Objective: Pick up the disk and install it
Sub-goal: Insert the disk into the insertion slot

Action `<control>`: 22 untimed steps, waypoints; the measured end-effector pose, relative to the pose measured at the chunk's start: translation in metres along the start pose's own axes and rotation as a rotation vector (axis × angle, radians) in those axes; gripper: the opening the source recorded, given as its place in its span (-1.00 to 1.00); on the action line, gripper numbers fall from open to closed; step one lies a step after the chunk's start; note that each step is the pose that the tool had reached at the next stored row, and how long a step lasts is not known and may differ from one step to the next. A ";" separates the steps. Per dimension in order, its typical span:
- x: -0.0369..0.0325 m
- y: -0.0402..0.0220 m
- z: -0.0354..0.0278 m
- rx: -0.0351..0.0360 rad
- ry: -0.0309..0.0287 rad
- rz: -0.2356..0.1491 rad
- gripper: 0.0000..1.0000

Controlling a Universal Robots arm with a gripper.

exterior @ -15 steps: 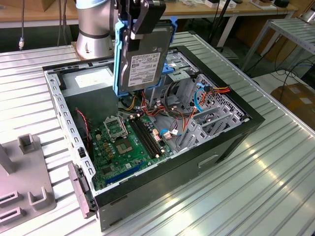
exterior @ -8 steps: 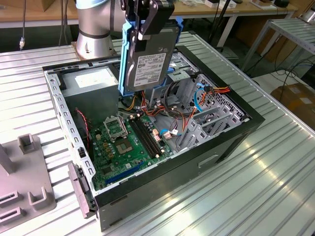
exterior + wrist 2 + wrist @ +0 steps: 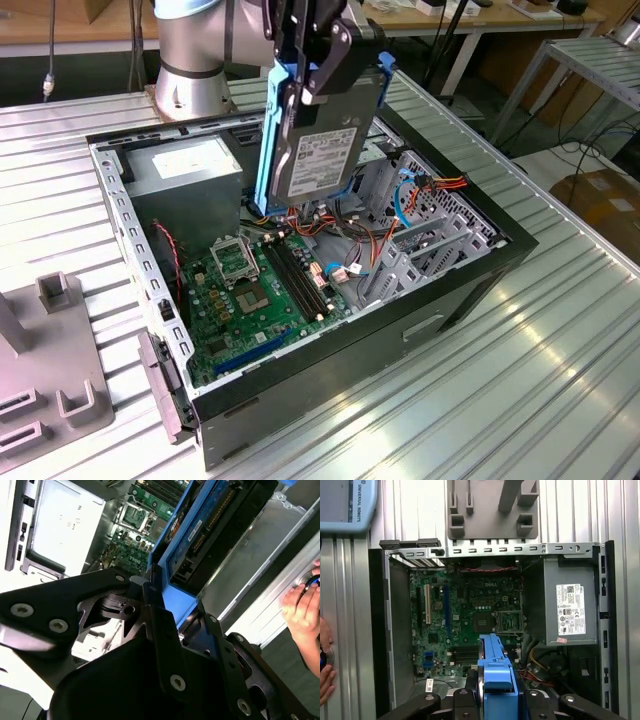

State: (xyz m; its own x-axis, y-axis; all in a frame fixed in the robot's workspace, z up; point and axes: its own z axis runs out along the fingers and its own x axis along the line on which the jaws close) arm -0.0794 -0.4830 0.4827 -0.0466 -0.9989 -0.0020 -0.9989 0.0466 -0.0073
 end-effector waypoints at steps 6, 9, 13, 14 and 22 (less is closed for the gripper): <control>0.0256 -0.0046 0.0011 -0.0001 -0.0002 0.000 -0.25; 0.0336 -0.0078 0.0016 -0.0002 -0.0001 0.000 -0.25; 0.0395 -0.0200 0.0033 -0.0001 0.0001 0.000 -0.25; 0.0404 -0.0245 0.0040 -0.0001 0.0002 0.000 -0.25; 0.0467 -0.0503 0.0072 -0.0001 0.0014 0.000 -0.25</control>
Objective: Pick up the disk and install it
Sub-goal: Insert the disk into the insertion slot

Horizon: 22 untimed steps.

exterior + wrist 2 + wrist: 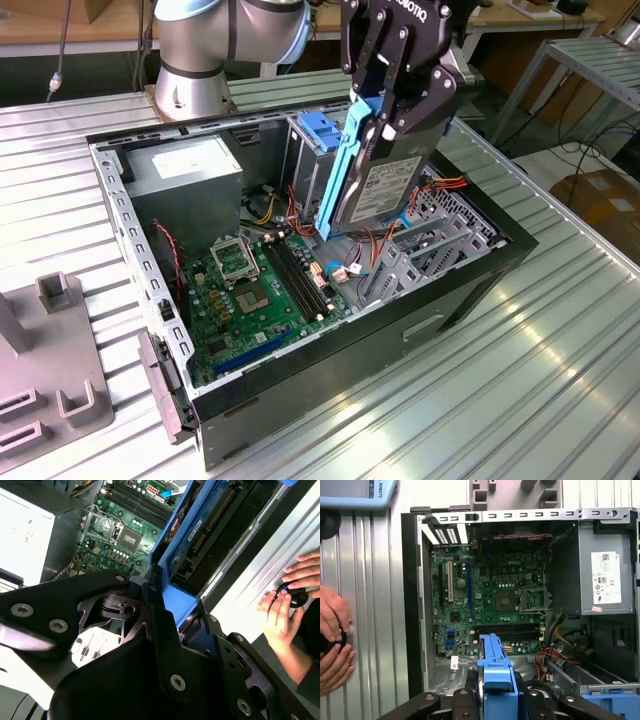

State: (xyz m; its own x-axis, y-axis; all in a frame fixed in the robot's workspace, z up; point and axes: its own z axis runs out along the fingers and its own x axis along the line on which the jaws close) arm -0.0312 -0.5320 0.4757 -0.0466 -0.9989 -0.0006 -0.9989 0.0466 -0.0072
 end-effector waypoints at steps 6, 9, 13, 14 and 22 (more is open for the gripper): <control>0.0038 -0.0124 0.0016 0.0001 0.0004 0.000 -0.25; 0.0050 -0.0180 0.0024 0.0001 0.0011 0.000 -0.25; 0.0054 -0.0245 0.0038 0.0002 0.0039 0.000 -0.25; 0.0056 -0.0256 0.0040 0.0002 0.0043 0.000 -0.25; 0.0071 -0.0356 0.0055 0.0002 0.0053 0.000 -0.25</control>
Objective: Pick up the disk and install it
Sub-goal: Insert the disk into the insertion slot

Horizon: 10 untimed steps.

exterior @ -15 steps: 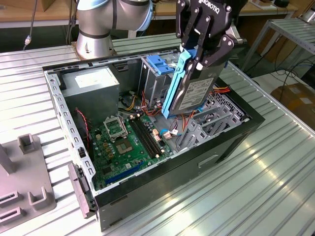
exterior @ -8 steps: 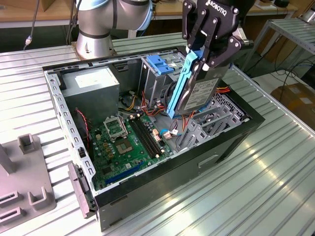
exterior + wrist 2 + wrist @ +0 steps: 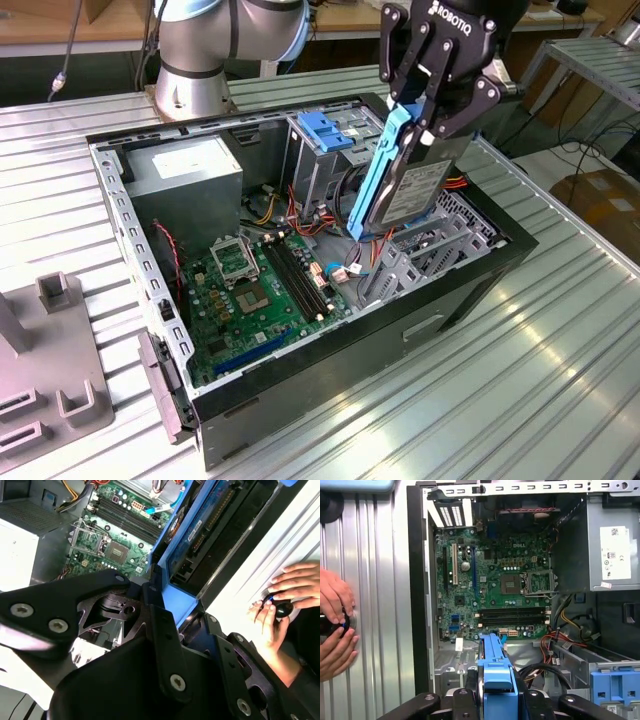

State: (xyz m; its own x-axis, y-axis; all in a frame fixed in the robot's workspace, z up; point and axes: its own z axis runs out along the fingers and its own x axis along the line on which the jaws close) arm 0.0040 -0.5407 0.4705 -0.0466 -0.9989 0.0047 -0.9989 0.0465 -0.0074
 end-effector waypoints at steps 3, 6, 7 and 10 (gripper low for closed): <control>0.0003 -0.0082 0.0010 0.0001 0.0008 0.000 -0.25; 0.0007 -0.0138 0.0018 0.0001 0.0013 0.000 -0.25; 0.0009 -0.0161 0.0021 0.0001 0.0015 0.000 -0.25; 0.0014 -0.0218 0.0028 0.0001 0.0021 0.000 -0.25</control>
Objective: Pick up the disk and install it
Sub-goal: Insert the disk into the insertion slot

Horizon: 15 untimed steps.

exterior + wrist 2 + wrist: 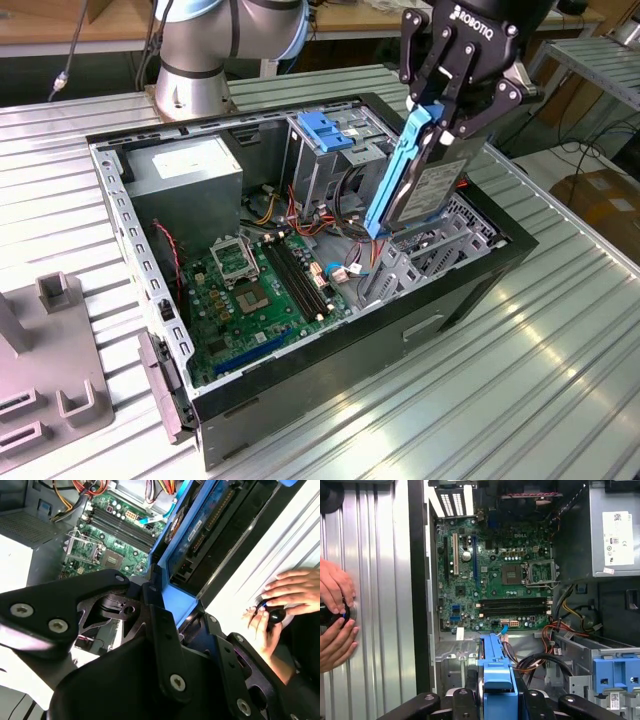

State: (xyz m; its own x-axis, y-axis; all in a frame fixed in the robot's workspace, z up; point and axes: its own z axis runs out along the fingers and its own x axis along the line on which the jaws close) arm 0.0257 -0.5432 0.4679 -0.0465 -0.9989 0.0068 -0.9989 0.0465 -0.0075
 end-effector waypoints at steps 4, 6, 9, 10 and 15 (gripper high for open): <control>0.0015 -0.0064 0.0010 0.0001 0.0002 0.000 -0.25; 0.0017 -0.0067 0.0010 0.0000 0.0003 0.000 -0.25; 0.0018 -0.0069 0.0011 0.0000 0.0004 0.000 -0.25; 0.0018 -0.0069 0.0010 0.0000 0.0004 0.000 -0.25; 0.0018 -0.0069 0.0010 0.0000 0.0005 0.000 -0.25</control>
State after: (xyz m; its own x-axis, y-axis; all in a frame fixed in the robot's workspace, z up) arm 0.0326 -0.5453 0.4669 -0.0466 -0.9989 0.0073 -0.9989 0.0465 -0.0076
